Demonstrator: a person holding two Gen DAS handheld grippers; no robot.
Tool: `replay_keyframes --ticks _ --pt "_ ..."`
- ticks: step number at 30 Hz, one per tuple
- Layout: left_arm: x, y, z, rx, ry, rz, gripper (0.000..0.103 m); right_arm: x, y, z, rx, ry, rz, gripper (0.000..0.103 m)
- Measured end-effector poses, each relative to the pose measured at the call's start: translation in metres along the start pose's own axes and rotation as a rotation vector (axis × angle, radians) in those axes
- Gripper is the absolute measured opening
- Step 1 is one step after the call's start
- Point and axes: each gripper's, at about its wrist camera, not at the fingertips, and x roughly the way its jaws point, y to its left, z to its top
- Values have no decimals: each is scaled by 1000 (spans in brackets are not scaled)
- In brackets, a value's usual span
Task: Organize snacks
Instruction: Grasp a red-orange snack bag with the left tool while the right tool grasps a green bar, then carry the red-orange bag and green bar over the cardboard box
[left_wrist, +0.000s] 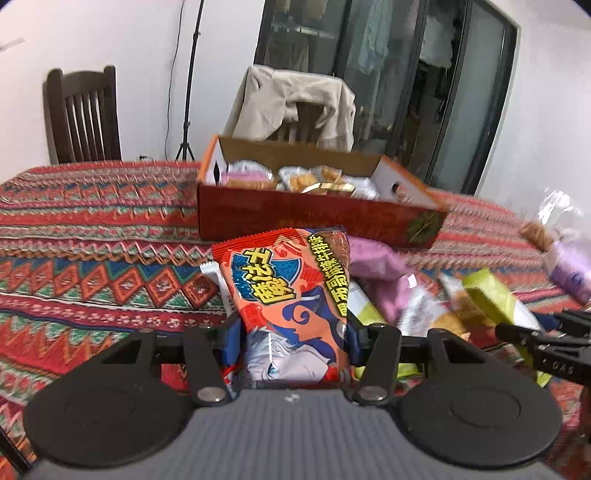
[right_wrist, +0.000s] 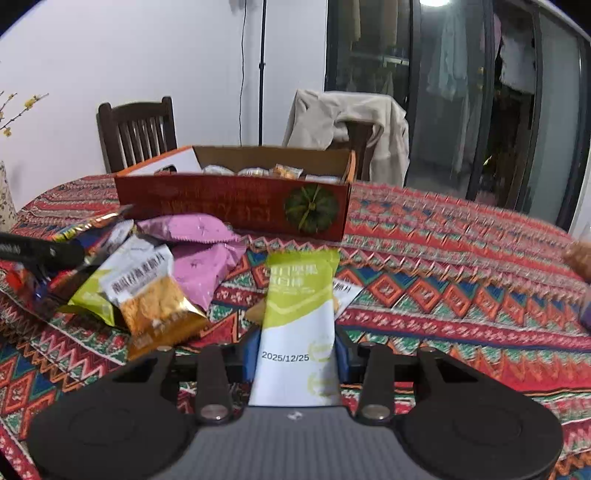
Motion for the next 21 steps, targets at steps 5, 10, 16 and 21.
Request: replay_keyframes --ticks 5,10,16,21 --pt "-72 -19 -24 -13 -43 -33 53 -53 -3 -7 27 -53 22 39" --pt "-125 -41 -74 -76 -46 -69 53 -113 -2 -37 44 -62 53 39" --pt "-145 -52 -102 -104 -10 -79 53 -154 -6 -74 73 -25 61 39" --pt "-154 -56 -104 -113 -18 -63 53 -171 -10 -87 85 -32 61 39"
